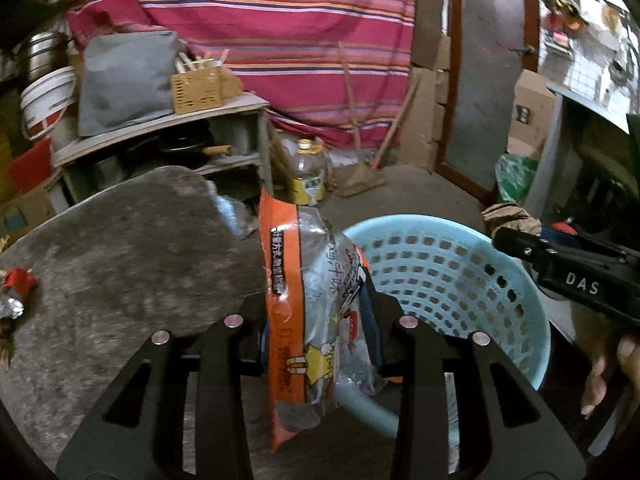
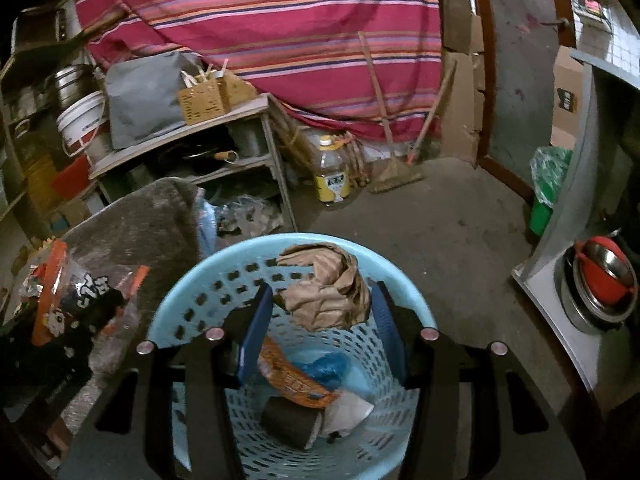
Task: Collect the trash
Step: 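Carry the bag and brown paper over the blue basket and release both, then return to the table and grasp the second crumpled brown paper with the left tool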
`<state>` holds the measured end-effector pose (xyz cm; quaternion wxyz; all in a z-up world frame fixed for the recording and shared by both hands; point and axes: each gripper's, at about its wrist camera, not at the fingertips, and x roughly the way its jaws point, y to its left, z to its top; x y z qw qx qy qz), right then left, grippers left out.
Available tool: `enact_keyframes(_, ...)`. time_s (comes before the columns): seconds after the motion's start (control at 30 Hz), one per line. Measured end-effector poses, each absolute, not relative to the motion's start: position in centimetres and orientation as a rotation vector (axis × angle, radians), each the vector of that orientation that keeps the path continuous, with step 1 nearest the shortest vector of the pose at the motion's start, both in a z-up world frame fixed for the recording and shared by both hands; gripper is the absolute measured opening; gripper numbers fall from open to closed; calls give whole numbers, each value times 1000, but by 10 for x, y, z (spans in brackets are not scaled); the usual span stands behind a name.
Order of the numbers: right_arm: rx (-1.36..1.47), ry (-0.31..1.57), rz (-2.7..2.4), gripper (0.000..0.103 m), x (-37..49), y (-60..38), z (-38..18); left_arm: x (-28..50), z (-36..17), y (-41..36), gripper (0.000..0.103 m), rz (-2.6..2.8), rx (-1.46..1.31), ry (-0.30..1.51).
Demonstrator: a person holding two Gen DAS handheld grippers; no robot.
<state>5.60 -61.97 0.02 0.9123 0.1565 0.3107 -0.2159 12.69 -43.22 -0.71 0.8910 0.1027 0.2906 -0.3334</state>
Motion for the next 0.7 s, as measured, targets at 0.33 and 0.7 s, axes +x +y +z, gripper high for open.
enact_keyframes(0.33,361,645,-451,51,52,-631,-7,122,-11,-460,61,-740,233,612)
enact_keyframes(0.7,360,655,-454,51,54,-632,-11,123,-4,-443,90,-745,245,601)
